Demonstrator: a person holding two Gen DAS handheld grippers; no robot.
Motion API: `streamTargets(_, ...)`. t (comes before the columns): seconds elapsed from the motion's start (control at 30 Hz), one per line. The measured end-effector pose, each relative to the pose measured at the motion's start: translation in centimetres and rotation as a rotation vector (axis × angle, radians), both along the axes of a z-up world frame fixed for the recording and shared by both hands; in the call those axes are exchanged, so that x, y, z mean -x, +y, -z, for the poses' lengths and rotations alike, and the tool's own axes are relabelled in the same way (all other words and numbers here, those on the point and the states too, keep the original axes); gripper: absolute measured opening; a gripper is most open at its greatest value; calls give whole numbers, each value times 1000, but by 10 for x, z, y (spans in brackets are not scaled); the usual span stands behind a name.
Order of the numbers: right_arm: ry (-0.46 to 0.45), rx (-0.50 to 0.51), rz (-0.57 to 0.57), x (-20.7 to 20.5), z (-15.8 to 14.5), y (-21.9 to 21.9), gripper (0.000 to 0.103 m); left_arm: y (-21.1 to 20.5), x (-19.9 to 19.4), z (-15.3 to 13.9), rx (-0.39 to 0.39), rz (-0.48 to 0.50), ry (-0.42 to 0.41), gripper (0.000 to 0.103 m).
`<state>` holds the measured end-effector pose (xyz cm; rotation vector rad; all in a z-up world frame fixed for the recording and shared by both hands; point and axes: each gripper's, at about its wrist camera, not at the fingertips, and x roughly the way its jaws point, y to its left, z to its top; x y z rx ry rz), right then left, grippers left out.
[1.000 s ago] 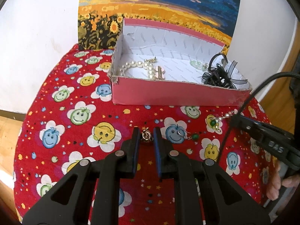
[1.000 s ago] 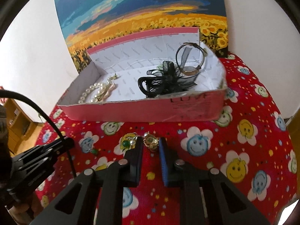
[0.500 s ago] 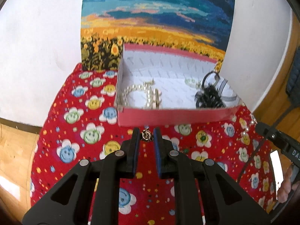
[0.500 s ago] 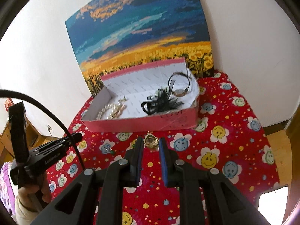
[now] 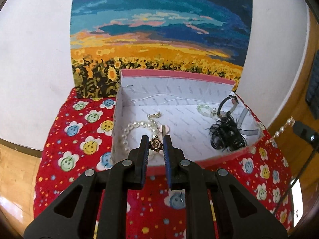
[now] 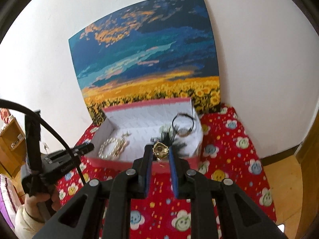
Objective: Organize jewelry
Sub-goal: 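Carry both gold earrings into the pink box and open both grippers, then withdraw both open grippers out of the pink box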
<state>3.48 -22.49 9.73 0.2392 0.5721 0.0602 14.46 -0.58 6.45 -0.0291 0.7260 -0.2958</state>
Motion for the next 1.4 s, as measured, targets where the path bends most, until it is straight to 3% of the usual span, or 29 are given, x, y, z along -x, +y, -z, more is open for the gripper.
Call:
streamTargets(0.27,2,63,78,-37,9,-6,19,-3,-23,25,19,3,53,13)
streamTargets(0.7,114,28,81,-71,59,-7,20,-6,-25,31,44,25,80,14)
streamTargets(0.8,114,34,85,-71,59,-6,22,-7,-24,31,33,22,80,14)
streamTargets(0.87,116,28,80,-71,59,-6,36,-9,-23,31,22,25,75,14)
streamTargets(1.07,94,-4,66,-67,48,-3,46,-10,-17,27,20,38,72,14)
streamTargets(1.4,59,-47,6,-43,25,11,48,0,10,11,13,28,85,14)
